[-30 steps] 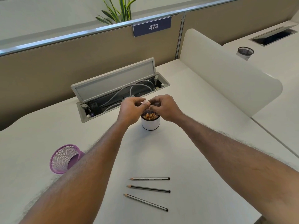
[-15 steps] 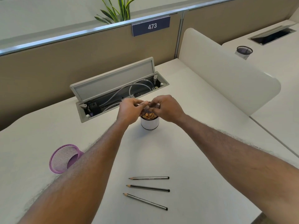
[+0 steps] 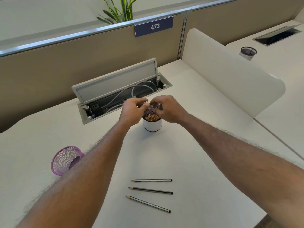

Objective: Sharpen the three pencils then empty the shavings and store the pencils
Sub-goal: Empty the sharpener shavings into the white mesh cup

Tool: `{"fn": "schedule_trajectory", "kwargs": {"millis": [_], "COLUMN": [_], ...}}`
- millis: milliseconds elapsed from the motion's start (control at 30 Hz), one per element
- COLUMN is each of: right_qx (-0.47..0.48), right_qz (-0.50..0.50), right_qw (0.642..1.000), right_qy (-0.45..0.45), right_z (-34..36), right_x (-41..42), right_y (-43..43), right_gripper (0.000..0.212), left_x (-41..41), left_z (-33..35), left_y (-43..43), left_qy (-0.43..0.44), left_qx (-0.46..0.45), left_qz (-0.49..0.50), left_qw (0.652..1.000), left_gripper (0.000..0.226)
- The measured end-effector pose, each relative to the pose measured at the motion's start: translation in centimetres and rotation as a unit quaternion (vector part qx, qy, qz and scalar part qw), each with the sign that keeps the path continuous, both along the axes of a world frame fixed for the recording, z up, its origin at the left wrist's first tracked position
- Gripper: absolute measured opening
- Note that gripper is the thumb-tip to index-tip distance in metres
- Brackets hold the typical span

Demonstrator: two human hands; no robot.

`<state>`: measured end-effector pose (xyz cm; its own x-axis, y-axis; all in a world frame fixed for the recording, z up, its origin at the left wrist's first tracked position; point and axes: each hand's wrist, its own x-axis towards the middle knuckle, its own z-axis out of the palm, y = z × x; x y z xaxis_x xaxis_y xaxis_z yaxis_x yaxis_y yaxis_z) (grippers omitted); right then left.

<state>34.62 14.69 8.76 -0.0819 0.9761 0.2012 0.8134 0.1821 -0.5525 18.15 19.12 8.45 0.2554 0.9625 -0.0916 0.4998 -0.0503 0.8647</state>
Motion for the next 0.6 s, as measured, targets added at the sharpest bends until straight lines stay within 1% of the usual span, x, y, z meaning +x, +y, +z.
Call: {"fn": "schedule_trajectory", "kwargs": {"millis": [133, 200, 267, 300, 333, 367, 400, 433, 533, 567, 600], "right_qx": [-0.002, -0.003, -0.025, -0.045, -0.068, -0.088, -0.099, -0.102, -0.102, -0.098, -0.091], "right_qz": [0.006, -0.007, -0.028, -0.046, -0.066, -0.084, -0.098, -0.108, -0.11, -0.109, -0.109], "right_qw": [0.999, 1.0, 0.998, 0.99, 0.972, 0.945, 0.915, 0.89, 0.838, 0.828, 0.824], "right_qy": [-0.047, -0.02, 0.059, 0.127, 0.215, 0.305, 0.379, 0.431, 0.525, 0.542, 0.548], "right_z": [0.6, 0.9, 1.1, 1.2, 1.3, 1.4, 1.6, 1.6, 1.6, 1.6, 1.6], "right_x": [0.7, 1.0, 1.0, 0.9, 0.9, 0.8, 0.8, 0.9, 0.9, 0.9, 0.8], "right_y": [0.3, 0.5, 0.5, 0.5, 0.5, 0.5, 0.5, 0.5, 0.3, 0.3, 0.2], "right_gripper": [0.025, 0.025, 0.028, 0.027, 0.027, 0.027, 0.028, 0.029, 0.027, 0.027, 0.027], "left_x": [-0.7, -1.2, -1.6, -1.8, -1.9, -2.0, -2.1, -2.1, -2.2, -2.1, -2.1], "left_z": [-0.5, -0.8, -1.0, -1.1, -1.1, -1.1, -1.1, -1.1, -1.0, -1.0, -0.9], "left_y": [-0.3, -0.4, -0.6, -0.7, -0.8, -1.0, -1.2, -1.4, -1.8, -1.9, -2.0], "left_qy": [-0.051, -0.088, -0.143, -0.174, -0.204, -0.231, -0.253, -0.272, -0.328, -0.343, -0.352], "left_qx": [0.001, -0.005, -0.026, -0.039, -0.052, -0.064, -0.072, -0.081, -0.118, -0.131, -0.14], "left_qz": [0.007, 0.015, 0.01, 0.003, -0.005, -0.012, -0.016, -0.017, -0.005, 0.001, 0.005], "left_qw": [0.999, 0.996, 0.989, 0.984, 0.977, 0.971, 0.965, 0.959, 0.937, 0.93, 0.925], "left_gripper": [0.03, 0.027, 0.024, 0.024, 0.025, 0.025, 0.025, 0.025, 0.025, 0.025, 0.024]}}
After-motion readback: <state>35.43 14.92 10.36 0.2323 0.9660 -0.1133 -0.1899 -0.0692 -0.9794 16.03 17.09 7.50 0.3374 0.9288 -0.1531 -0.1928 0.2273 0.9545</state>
